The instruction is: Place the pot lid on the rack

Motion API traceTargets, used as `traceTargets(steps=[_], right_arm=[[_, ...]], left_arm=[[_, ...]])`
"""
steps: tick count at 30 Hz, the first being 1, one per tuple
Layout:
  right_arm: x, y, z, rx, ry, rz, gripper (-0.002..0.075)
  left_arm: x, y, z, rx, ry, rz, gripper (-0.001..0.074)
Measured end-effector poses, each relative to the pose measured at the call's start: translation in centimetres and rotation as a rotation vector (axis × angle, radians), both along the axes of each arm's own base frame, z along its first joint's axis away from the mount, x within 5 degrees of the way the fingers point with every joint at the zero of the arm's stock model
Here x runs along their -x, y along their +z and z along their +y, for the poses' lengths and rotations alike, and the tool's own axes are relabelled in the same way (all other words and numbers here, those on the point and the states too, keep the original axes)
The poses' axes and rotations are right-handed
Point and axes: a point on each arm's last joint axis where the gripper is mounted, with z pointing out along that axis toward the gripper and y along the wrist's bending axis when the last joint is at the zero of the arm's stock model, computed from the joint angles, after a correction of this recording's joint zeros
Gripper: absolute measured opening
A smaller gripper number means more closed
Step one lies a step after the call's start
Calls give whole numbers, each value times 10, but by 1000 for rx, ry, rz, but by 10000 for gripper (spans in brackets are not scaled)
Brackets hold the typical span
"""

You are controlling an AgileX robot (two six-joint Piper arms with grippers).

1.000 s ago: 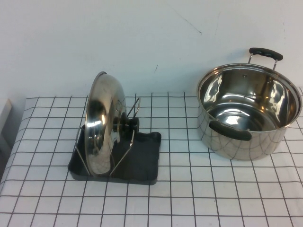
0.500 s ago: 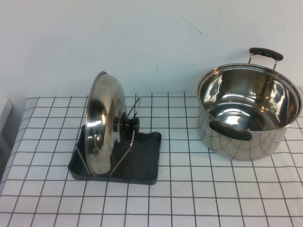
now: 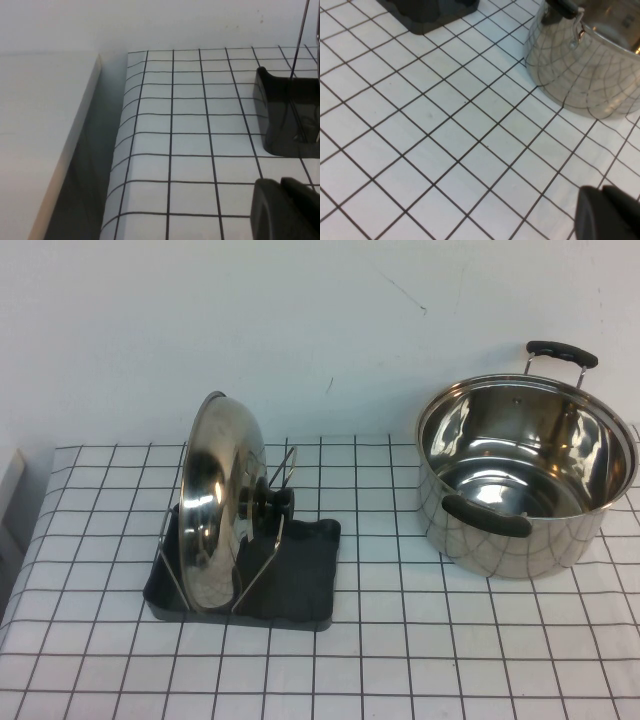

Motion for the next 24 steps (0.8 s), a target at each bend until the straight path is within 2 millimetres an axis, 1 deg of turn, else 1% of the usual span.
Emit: traceTargets(steps=[4,24], right_arm=[[0,0,0,0,0,0,-1],[0,0,0,-2,0,1,-1]], left_arm=[[0,-3,0,38,8,9,-1],[1,-4,-2,53,-14,27,-1]])
